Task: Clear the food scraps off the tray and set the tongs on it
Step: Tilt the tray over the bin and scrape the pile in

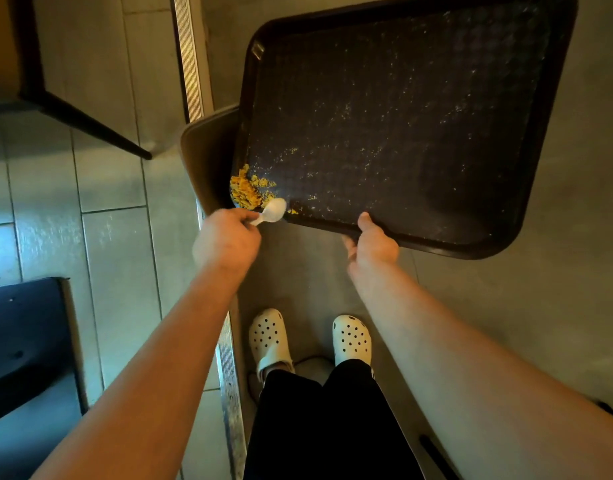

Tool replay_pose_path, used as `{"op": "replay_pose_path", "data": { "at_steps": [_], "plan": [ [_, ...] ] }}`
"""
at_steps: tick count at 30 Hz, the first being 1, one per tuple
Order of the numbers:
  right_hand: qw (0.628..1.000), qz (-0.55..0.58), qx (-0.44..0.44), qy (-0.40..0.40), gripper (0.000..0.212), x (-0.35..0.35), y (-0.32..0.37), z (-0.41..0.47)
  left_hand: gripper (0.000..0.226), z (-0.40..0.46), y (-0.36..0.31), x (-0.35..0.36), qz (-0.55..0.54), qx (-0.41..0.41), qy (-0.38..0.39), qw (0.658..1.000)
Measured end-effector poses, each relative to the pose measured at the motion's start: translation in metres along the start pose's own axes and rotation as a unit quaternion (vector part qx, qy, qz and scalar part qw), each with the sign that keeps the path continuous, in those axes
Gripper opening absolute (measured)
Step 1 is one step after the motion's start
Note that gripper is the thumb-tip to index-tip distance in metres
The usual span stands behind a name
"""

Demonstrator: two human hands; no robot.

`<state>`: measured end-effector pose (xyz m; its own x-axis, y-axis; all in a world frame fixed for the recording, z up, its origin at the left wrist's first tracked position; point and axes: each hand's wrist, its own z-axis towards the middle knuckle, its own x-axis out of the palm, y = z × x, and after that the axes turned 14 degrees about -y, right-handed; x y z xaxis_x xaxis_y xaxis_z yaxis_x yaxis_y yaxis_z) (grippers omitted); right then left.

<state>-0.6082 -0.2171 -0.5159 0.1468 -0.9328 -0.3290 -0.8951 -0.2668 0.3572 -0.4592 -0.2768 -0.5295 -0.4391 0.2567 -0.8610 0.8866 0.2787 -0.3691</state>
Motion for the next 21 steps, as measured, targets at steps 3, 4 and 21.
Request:
{"op": "replay_pose_path", "data": {
  "at_steps": [3, 4, 21],
  "plan": [
    [1.000, 0.012, -0.007, 0.001, 0.048, 0.000, 0.000, -0.001, 0.028, 0.003, -0.009, 0.000, -0.052, 0.005, 0.036, 0.998],
    [1.000, 0.015, -0.006, 0.001, 0.049, 0.000, 0.000, -0.002, 0.028, 0.002, -0.014, 0.003, -0.062, 0.018, 0.058, 0.996],
    [1.000, -0.006, -0.004, 0.016, 0.041, -0.002, -0.001, -0.009, 0.038, 0.017, -0.050, 0.035, -0.234, -0.040, 0.061, 0.970]
  ]
}}
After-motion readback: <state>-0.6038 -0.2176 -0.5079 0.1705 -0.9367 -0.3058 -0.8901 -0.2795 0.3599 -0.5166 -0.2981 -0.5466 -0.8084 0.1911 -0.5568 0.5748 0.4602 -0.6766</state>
